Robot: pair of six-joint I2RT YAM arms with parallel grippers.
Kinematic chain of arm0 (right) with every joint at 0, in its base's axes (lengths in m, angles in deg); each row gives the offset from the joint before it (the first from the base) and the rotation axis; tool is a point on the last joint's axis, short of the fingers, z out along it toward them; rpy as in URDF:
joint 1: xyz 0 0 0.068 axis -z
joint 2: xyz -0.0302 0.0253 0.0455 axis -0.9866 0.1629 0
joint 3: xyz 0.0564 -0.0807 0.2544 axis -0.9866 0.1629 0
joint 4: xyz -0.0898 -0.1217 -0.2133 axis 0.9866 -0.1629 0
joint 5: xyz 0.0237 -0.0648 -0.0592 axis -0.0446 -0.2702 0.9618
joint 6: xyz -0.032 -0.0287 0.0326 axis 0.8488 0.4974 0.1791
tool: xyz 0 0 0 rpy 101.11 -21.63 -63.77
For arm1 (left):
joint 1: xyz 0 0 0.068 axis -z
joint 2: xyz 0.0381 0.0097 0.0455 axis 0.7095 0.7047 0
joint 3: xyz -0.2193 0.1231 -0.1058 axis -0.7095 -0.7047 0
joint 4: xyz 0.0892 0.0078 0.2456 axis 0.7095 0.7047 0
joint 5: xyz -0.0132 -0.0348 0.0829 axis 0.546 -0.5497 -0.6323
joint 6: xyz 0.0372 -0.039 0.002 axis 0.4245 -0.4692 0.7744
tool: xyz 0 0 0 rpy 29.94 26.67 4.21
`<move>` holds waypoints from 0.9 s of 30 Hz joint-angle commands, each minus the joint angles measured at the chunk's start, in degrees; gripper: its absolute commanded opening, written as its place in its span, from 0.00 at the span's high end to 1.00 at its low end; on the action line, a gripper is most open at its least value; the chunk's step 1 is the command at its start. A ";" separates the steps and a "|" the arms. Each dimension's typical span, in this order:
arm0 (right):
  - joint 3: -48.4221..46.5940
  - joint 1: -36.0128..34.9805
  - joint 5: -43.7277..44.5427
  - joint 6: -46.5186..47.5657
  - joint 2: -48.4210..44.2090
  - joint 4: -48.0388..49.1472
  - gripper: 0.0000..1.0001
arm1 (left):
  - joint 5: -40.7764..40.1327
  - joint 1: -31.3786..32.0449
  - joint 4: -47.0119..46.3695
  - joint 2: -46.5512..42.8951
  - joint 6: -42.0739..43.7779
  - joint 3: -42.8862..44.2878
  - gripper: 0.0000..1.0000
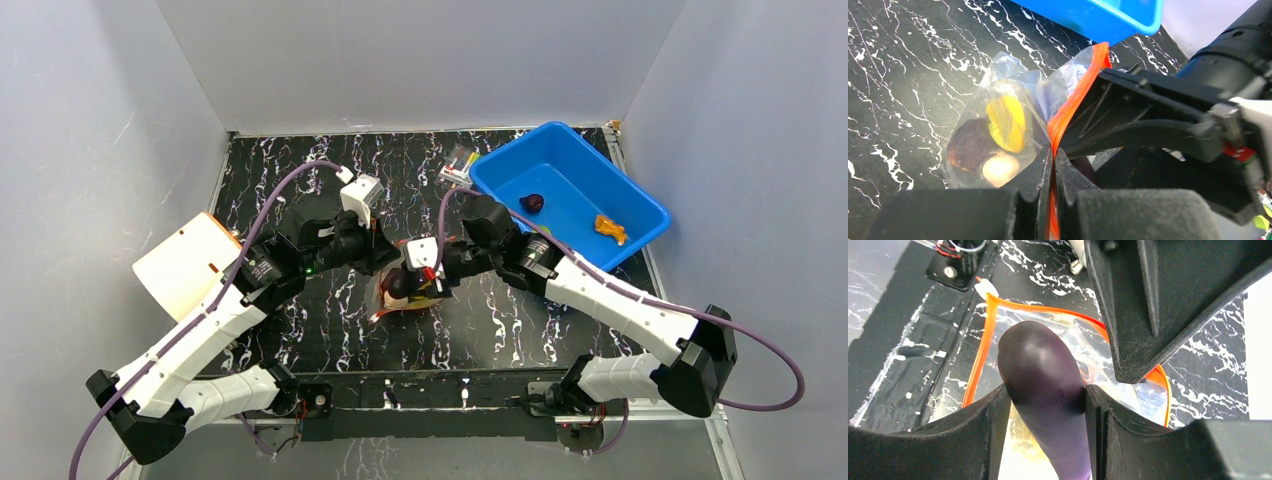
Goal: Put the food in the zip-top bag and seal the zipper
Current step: Place the fake vegetable in the zipper food storage bag.
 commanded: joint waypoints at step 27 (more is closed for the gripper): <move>0.63 -6.12 24.85 0.77 4.22 2.99 0.49 | -2.07 -0.20 0.55 -0.99 -2.43 1.10 1.00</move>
